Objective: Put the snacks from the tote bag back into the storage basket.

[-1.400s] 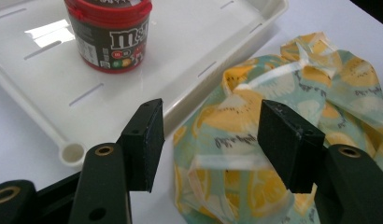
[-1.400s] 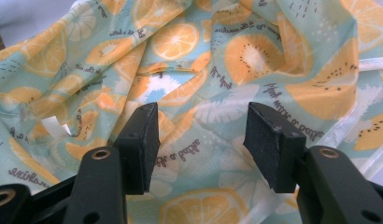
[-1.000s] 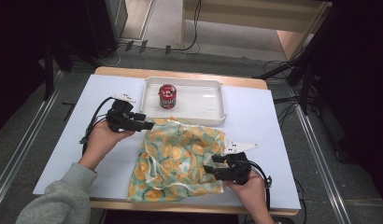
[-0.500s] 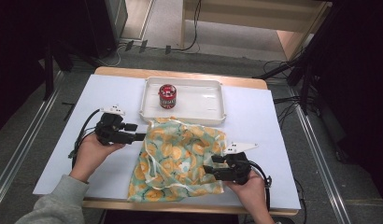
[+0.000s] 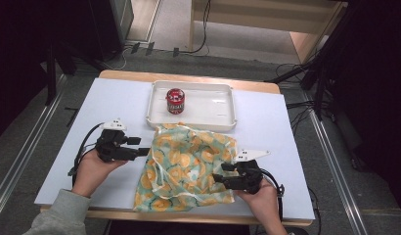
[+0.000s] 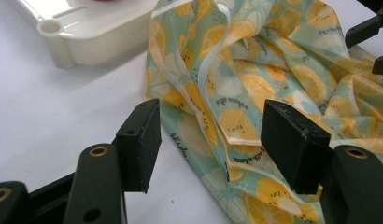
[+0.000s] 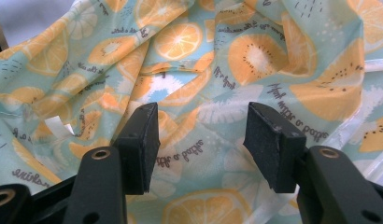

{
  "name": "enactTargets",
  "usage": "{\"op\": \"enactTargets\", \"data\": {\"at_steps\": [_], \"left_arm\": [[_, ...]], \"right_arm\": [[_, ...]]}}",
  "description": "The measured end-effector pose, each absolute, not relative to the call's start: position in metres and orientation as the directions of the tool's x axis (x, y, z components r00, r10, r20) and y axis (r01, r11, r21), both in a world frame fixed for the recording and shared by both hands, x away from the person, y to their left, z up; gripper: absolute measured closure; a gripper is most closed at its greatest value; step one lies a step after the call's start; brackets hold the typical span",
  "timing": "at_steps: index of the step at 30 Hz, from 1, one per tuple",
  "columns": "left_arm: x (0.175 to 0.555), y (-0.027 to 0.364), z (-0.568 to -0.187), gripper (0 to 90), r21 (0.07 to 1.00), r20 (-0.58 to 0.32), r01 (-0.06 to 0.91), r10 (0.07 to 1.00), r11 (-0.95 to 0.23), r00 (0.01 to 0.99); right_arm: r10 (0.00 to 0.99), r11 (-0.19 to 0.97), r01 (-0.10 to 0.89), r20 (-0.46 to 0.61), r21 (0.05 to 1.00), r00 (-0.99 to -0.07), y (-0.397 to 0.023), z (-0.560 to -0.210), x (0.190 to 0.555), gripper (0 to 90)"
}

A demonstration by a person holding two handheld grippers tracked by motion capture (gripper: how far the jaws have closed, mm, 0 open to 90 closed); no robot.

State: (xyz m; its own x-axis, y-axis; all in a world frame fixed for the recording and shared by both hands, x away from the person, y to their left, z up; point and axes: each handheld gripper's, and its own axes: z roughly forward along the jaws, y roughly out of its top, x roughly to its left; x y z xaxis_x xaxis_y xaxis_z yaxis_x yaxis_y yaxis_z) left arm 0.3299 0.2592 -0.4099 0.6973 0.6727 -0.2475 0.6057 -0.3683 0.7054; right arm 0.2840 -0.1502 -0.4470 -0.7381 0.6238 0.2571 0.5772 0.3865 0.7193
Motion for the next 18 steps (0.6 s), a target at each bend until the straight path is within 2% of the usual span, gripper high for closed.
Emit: {"op": "enactTargets", "data": {"at_steps": [18], "left_arm": [[0.333, 0.268, -0.421, 36.8, 0.7, -0.26, 0.62, 0.682, -0.355, 0.684]], "right_arm": [[0.624, 0.386, 0.58, 0.26, 0.717, -0.737, -0.151, -0.447, 0.284, 45.6]]}}
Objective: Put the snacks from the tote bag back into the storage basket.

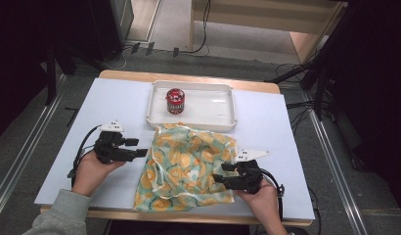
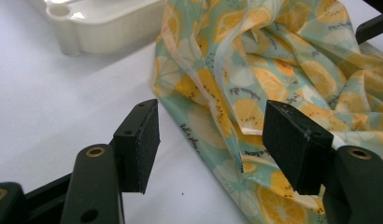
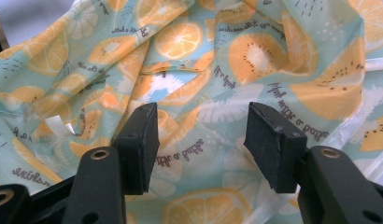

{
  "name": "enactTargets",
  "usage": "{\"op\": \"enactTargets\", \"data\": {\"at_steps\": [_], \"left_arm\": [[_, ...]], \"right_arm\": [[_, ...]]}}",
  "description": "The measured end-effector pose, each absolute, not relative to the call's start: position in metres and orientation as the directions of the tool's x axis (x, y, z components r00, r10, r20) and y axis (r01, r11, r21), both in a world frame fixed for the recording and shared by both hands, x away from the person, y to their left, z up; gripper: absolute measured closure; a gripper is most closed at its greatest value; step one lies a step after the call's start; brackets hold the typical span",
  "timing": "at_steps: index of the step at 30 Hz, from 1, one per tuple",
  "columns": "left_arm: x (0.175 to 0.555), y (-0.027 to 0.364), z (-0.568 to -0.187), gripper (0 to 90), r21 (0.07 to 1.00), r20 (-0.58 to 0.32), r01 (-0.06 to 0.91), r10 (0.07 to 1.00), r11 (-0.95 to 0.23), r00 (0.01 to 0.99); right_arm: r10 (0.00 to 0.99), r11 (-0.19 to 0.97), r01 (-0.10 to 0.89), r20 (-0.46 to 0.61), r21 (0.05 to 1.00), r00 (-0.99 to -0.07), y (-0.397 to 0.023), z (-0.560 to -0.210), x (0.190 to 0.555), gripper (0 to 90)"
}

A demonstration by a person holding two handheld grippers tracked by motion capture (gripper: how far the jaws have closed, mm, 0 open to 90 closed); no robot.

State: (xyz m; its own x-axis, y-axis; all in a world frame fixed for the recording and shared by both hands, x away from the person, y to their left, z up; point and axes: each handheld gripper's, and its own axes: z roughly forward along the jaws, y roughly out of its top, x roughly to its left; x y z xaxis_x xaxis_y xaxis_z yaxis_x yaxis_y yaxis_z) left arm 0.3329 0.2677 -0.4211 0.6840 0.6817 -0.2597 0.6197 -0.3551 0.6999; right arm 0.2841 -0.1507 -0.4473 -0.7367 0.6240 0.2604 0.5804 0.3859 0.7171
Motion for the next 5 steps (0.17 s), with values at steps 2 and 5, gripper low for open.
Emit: {"op": "enactTargets", "data": {"at_steps": [2, 5], "left_arm": [[0.3335, 0.2684, -0.4227, 36.6, 0.696, -0.259, 0.623, 0.685, -0.356, 0.681], [0.3336, 0.2693, -0.4236, 36.2, 0.694, -0.259, 0.624, 0.685, -0.358, 0.681]], "right_arm": [[0.624, 0.385, 0.581, 0.262, 0.717, -0.736, -0.1509, -0.4474, 0.2844, 45.3], [0.622, 0.386, 0.579, 0.261, 0.718, -0.738, -0.1512, -0.4478, 0.2855, 45.1]]}}
